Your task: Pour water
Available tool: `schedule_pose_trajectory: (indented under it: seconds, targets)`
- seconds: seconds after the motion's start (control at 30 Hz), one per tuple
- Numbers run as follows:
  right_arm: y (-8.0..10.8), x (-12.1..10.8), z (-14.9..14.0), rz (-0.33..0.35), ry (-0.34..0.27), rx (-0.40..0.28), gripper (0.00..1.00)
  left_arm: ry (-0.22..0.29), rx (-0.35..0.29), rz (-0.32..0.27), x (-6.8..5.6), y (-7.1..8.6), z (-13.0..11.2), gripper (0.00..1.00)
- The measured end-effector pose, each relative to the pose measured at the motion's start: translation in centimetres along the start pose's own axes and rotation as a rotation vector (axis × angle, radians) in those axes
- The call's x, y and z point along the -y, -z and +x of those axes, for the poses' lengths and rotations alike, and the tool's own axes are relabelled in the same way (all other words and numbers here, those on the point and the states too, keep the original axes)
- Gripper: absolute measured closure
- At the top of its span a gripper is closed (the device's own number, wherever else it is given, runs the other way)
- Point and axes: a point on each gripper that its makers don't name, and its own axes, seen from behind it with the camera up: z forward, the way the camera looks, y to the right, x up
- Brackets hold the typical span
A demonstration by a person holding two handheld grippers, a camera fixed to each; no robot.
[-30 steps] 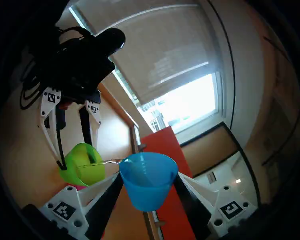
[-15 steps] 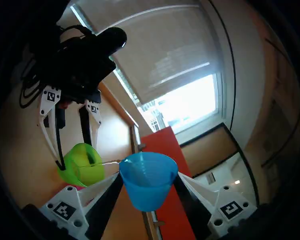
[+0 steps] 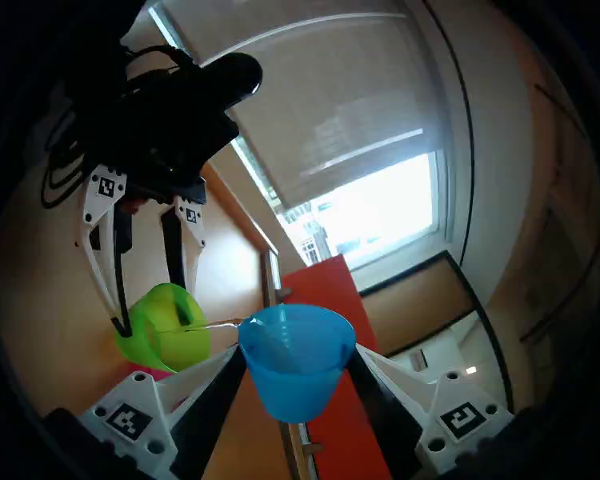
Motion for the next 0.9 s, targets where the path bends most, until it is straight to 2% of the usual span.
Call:
schedule_pose_trajectory:
  seconds: [0.9]
  targets:
    - [-0.22, -0.11, 0.09, -0.001, 0.058, 0.002, 0.11, 0.011, -0.013, 0.007, 0.34, 0.15, 0.28, 0.18]
